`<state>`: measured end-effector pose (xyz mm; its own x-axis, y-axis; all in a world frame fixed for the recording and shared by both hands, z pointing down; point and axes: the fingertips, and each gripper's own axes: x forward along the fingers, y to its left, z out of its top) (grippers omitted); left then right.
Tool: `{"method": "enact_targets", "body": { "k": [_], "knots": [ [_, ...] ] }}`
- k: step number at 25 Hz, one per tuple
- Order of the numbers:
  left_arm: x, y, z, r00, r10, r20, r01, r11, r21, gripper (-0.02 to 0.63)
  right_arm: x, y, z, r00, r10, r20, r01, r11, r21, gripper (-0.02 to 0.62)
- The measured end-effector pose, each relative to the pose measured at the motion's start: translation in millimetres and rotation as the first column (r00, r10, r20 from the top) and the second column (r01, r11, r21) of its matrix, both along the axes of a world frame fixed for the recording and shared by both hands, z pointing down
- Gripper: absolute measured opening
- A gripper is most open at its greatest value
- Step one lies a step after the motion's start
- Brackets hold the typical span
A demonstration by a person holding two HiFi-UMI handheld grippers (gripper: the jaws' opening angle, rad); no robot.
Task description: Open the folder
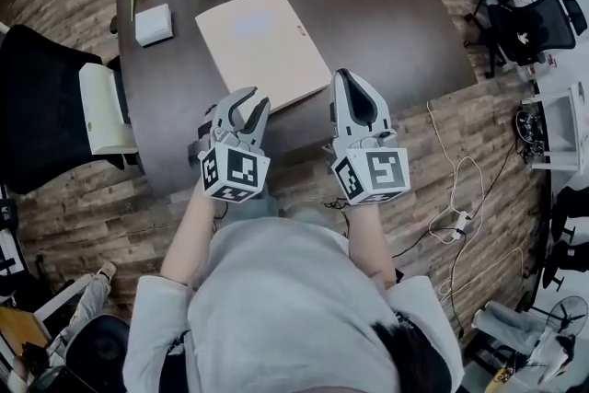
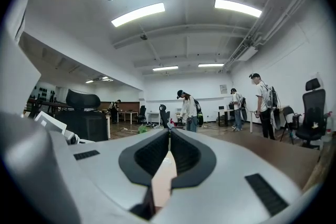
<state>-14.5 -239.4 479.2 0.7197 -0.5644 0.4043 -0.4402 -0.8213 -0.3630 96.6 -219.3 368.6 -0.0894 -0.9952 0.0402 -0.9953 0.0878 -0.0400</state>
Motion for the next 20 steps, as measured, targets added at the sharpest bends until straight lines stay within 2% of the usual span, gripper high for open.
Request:
{"method": "enact_targets", "body": {
  "k": [6, 10, 16, 20],
  "knots": [
    [22, 10, 43, 0.991, 0.078, 0.108, -0.074, 0.996, -0.041, 0.115, 5, 3, 18, 1.000, 0.016, -0.001, -0.016, 0.999, -0.049, 0.017],
    [33, 12, 63, 0.976, 0.110, 0.188, -0.106, 0.994, -0.034, 0.132, 12, 4, 26, 1.000, 0.026, 0.001, -0.026, 0.997, -0.074, 0.017],
    [45, 15, 84, 0.945, 0.111, 0.306, -0.121, 0.992, 0.016, 0.138, 20, 2, 34, 1.000, 0.008, 0.002, -0.007, 0.995, -0.099, 0.017],
    [52, 14, 95, 0.929, 0.079, 0.361, -0.099, 0.994, 0.035, 0.138, 25, -2, 36, 1.000, -0.023, 0.000, 0.022, 0.993, -0.112, 0.017]
  ]
}}
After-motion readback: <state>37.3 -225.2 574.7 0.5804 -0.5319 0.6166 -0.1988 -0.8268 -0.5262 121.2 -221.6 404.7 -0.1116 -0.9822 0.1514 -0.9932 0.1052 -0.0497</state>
